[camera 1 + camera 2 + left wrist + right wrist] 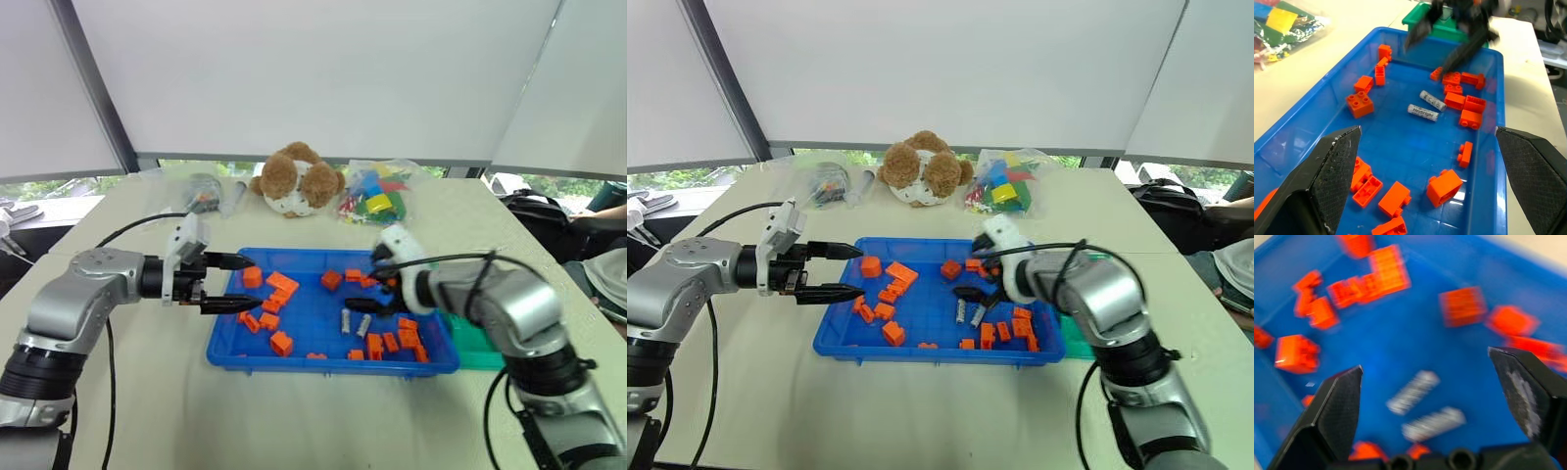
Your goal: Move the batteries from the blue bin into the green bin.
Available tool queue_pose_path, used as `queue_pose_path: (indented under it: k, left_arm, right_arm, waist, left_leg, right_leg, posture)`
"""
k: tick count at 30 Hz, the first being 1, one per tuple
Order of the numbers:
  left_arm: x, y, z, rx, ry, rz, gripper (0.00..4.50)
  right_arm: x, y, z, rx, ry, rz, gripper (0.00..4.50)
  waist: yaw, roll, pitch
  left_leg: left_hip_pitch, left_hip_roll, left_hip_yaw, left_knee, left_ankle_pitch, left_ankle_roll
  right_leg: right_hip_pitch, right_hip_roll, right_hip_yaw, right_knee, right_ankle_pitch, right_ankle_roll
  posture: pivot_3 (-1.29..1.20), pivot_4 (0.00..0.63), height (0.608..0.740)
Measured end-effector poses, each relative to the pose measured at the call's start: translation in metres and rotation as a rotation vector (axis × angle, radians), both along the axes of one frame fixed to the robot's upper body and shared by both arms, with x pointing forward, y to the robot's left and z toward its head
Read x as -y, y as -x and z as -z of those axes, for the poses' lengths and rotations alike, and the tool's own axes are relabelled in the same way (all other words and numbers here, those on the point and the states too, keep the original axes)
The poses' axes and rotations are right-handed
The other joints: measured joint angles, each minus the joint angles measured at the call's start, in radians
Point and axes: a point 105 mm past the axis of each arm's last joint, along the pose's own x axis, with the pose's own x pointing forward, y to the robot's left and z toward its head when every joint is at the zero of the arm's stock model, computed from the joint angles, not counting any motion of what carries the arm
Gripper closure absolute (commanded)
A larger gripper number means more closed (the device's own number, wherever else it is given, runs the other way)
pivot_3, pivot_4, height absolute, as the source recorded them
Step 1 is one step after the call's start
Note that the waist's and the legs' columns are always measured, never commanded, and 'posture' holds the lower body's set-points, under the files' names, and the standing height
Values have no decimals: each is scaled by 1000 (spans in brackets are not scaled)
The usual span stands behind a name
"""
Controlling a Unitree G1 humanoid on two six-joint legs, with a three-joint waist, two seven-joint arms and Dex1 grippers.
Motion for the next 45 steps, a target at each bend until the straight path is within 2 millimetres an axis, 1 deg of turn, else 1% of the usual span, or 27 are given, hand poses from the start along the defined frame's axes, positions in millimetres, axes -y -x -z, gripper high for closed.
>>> queue_pose_path:
  k: [4,7,9,21,28,33,34,35,36,38,39,42,45]
  left_arm:
    - [-1,2,4,-11,-1,-9,0]
    - [-2,1,3,-3,-1,-19,0]
    - [-1,2,1,9,-2,-17,0]
    - [-2,2,-1,18,2,-22,0]
    - [-2,3,0,16,0,-22,0]
    - [-2,3,0,16,0,-24,0]
    - [-2,3,0,17,0,-25,0]
    - [-2,3,0,17,0,-26,0]
    - [-2,3,0,17,0,-28,0]
    - [-2,3,1,15,0,-32,0]
    - [-3,3,2,12,0,-33,0]
    - [-3,3,3,7,0,-36,0]
    - [-3,3,3,7,0,-37,0]
  right_arm:
    - [-6,-2,16,-30,16,26,61]
    - [-8,-3,35,-77,49,40,61]
    - [-11,-2,43,-99,62,38,61]
    - [-7,-9,52,-108,79,65,61]
    - [-11,-8,54,-118,74,55,61]
    - [-18,-7,58,-126,78,42,61]
    - [-19,-7,59,-123,82,39,558]
    - [-19,-7,59,-120,86,38,848]
    - [-19,-7,60,-115,93,37,1308]
    - [-19,-7,61,-106,100,37,2460]
    - [-19,-7,61,-103,101,38,2877]
    - [-19,-8,61,-96,108,37,4481]
    - [-19,-8,61,-96,108,37,4464]
  waist:
    - [-2,0,0]
    - [-4,0,0]
    - [-4,0,0]
    - [-4,0,0]
    - [-5,0,0]
    - [-5,0,0]
    - [-5,0,0]
    - [-5,0,0]
    - [-5,0,0]
    - [-5,0,0]
    - [-5,0,0]
    - [-5,0,0]
    - [-5,0,0]
  left_leg:
    - [0,0,0,0,0,0]
    - [0,0,0,0,0,0]
    - [0,0,0,0,0,0]
    - [0,0,0,0,0,0]
    - [0,0,0,0,0,0]
    - [0,0,0,0,0,0]
    - [0,0,0,0,0,0]
    - [0,0,0,0,0,0]
    - [0,0,0,0,0,0]
    - [0,0,0,0,0,0]
    - [0,0,0,0,0,0]
    - [0,0,0,0,0,0]
    - [0,0,0,0,0,0]
  right_leg:
    - [0,0,0,0,0,0]
    - [0,0,0,0,0,0]
    - [0,0,0,0,0,0]
    - [0,0,0,0,0,0]
    - [0,0,0,0,0,0]
    - [0,0,0,0,0,0]
    - [0,0,0,0,0,0]
    - [0,0,0,0,0,0]
    - [0,0,0,0,0,0]
    - [0,0,0,0,0,0]
    - [0,0,0,0,0,0]
    - [0,0,0,0,0,0]
    - [0,0,0,0,0,0]
  posture:
    - [0,150,733]
    - [0,150,733]
    - [0,150,733]
    - [0,150,733]
    - [0,150,733]
    - [0,150,733]
    - [0,150,733]
    - [0,150,733]
    - [0,150,733]
    - [0,150,733]
    - [0,150,733]
    - [0,150,733]
    - [0,150,733]
